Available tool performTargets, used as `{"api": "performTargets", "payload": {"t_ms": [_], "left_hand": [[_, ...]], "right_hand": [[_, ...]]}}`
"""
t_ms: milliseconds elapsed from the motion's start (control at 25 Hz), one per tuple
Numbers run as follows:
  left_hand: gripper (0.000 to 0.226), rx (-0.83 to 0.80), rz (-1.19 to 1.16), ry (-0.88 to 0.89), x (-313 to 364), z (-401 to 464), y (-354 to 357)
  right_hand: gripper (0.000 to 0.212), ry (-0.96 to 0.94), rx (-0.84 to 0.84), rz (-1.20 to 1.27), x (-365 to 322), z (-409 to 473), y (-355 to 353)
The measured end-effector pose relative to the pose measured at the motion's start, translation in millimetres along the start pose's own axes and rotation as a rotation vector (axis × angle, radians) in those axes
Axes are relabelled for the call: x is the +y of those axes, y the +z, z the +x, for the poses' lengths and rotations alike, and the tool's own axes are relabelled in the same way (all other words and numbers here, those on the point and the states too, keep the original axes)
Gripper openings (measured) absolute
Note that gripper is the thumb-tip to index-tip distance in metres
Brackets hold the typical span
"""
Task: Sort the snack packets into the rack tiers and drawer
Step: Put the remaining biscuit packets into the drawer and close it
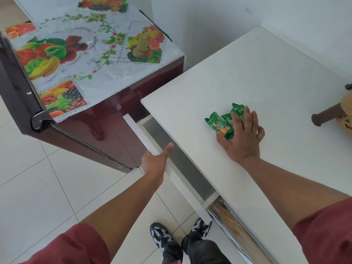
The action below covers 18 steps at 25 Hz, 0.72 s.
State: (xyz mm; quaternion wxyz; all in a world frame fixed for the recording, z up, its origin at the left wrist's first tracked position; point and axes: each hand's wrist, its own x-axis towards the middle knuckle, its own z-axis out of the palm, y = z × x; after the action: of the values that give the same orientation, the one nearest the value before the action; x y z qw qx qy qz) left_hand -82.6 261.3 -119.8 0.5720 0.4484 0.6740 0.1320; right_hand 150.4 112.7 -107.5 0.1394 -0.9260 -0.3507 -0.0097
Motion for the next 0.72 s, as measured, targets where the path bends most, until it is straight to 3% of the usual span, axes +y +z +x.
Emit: {"api": "performTargets", "payload": {"t_ms": [160,520,720], "left_hand": [[0.069,0.006,-0.058,-0.011,-19.1,7.4,-30.4],[0.054,-0.007,-0.080,-0.010,-33.0,7.0,-66.7],[0.061,0.279,-0.042,0.020,-26.6,-3.0,-58.2]], "right_hand": [[0.082,-0.005,0.006,-0.003,-0.7,-1.2,-0.3],[0.083,-0.015,0.008,0.008,0.4,-1.4,-0.4],[0.083,-0.010,0.026,0.047,1.2,-1.4,-0.3]]}}
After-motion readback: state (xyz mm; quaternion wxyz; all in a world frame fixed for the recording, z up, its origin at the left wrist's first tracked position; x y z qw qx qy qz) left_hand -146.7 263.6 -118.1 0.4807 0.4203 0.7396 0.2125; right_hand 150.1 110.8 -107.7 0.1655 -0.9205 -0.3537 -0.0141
